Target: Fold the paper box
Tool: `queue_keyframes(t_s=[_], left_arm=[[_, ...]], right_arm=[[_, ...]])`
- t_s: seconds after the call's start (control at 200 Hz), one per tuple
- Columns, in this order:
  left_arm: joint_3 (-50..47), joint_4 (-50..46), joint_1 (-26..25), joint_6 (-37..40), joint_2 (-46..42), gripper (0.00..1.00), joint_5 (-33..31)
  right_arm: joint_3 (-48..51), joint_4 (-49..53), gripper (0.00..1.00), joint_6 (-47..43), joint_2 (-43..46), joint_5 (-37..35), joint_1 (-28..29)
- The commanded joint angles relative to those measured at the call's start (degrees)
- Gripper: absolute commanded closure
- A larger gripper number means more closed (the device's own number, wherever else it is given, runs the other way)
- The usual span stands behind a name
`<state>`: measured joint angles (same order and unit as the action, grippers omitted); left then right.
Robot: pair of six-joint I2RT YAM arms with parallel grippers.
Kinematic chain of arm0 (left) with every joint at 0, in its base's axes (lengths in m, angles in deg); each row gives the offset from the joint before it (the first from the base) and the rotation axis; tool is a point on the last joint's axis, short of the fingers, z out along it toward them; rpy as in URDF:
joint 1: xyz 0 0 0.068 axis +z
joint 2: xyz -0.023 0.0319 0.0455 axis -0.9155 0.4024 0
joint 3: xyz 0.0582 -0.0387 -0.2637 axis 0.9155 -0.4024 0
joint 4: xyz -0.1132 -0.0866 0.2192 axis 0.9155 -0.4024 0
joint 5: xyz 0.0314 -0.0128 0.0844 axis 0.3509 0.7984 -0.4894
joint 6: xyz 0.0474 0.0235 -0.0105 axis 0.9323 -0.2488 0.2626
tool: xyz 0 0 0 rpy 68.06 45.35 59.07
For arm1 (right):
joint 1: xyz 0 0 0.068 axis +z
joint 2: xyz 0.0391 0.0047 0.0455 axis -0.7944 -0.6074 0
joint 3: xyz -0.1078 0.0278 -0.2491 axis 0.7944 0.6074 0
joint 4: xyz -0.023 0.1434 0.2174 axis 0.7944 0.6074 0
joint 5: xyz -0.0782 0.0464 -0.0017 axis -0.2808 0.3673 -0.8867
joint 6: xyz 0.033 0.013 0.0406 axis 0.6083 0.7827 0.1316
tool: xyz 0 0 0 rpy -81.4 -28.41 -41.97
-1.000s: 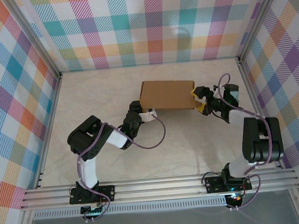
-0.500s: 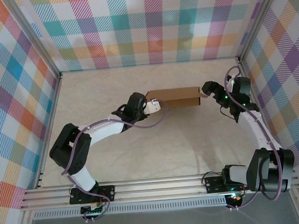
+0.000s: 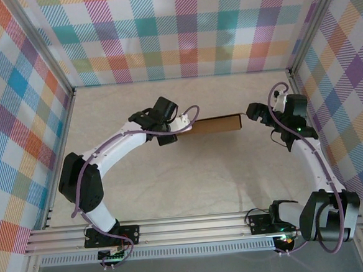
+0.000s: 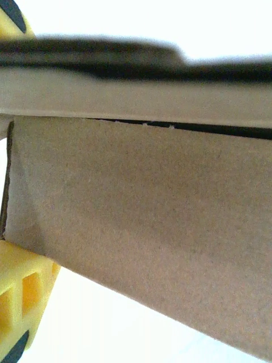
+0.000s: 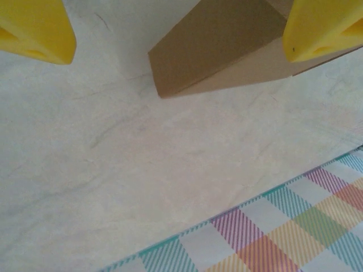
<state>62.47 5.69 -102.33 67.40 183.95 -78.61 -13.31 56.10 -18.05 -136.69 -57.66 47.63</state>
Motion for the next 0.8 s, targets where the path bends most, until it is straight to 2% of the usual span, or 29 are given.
queue_keyframes(t_s=[0.0,0.235,0.315,0.49,0.61,0.8], left_arm=[[3.58,-15.17,1.05,-1.56,-1.35,0.66,2.60],[5.04,-26.15,1.33,-3.86,-3.07,0.66,5.27],[5.84,-28.70,1.51,-4.04,-3.67,0.67,5.69],[10.25,-34.98,1.91,-2.82,-0.56,0.67,5.23],[11.61,-35.81,2.21,-1.00,1.52,0.66,6.09],[12.55,-35.69,2.74,1.08,3.88,0.65,7.27]], right_arm=[[1.39,-4.55,0.07,-5.26,2.41,4.13,-0.39],[-1.42,-1.19,0.08,-16.25,4.41,16.53,-0.40],[-4.49,4.88,0.09,-25.30,5.45,21.19,-0.13],[-10.12,18.86,0.10,-41.05,8.02,21.92,2.18],[-12.67,28.09,0.19,-50.88,7.79,21.84,4.28],[-17.63,37.55,0.32,-57.49,2.68,14.87,10.24]])
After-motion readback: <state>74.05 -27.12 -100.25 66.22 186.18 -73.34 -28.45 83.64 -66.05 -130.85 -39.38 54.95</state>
